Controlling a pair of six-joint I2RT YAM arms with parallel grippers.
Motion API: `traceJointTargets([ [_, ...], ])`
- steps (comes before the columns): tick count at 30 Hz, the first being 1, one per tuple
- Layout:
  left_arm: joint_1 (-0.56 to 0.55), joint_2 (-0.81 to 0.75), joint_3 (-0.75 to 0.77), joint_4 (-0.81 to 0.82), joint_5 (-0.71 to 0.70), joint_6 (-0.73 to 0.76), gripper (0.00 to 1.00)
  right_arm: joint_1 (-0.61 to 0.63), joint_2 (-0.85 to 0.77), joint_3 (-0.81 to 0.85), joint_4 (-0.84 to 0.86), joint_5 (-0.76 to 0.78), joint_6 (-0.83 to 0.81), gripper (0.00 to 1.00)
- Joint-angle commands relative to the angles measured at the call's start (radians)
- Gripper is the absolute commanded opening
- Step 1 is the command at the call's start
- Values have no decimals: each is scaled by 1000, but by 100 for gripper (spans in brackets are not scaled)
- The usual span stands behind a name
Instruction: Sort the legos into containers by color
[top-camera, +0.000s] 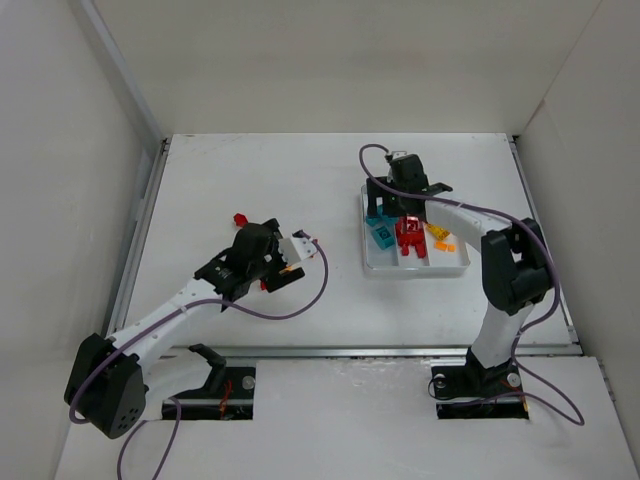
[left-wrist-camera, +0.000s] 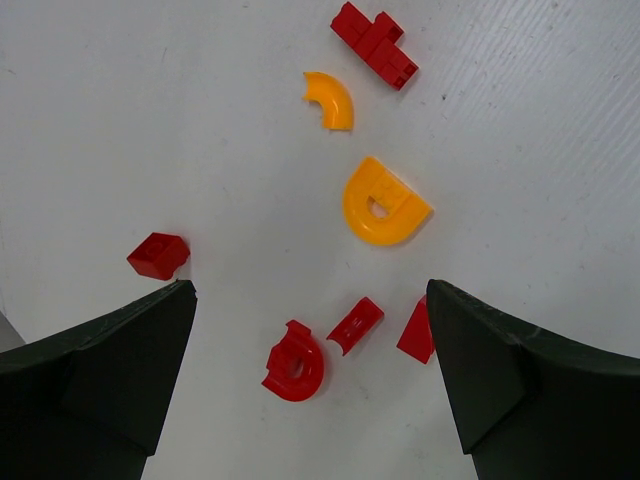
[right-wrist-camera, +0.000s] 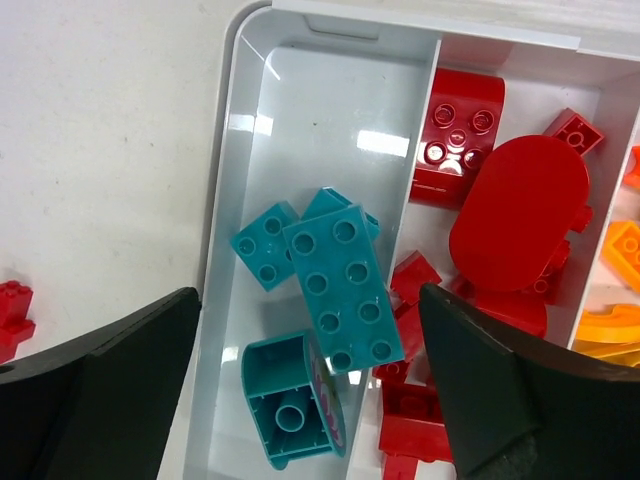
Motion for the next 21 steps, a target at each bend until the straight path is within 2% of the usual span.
traceJointTargets([
  [1, -5, -28, -6, 33, -15, -13, 99, -4, -69, 21, 11, 8, -6, 97],
  [2, -5, -28, -6, 33, -15, -13, 99, -4, -81, 21, 11, 8, -17, 100],
  [4, -5, -28, -6, 33, -6, -13, 99, -4, -138, 7, 11, 17, -29, 100],
  [8, 6, -28, -17, 7, 24, 39, 83, 47, -257, -31, 66, 63, -112, 100],
  [12, 6, -14, -7, -87, 139, 160, 82, 111, -314, -45, 77, 75, -222, 100],
  [15, 6, 32, 21, -96, 164, 210, 86, 142, -326, -45, 77, -55, -300, 100],
  [16, 6, 43, 47, -96, 164, 210, 87, 142, -326, -45, 77, -171, -300, 100],
  [18, 15, 74, 73, -105, 132, 176, 87, 151, -305, -8, 54, -219, -266, 100],
  [20, 15, 84, 96, -90, 91, 94, 86, 165, -270, 22, 14, -137, -183, 100],
  [21, 15, 84, 96, -38, 54, -56, 84, 177, -229, 51, -2, -114, -93, 100],
])
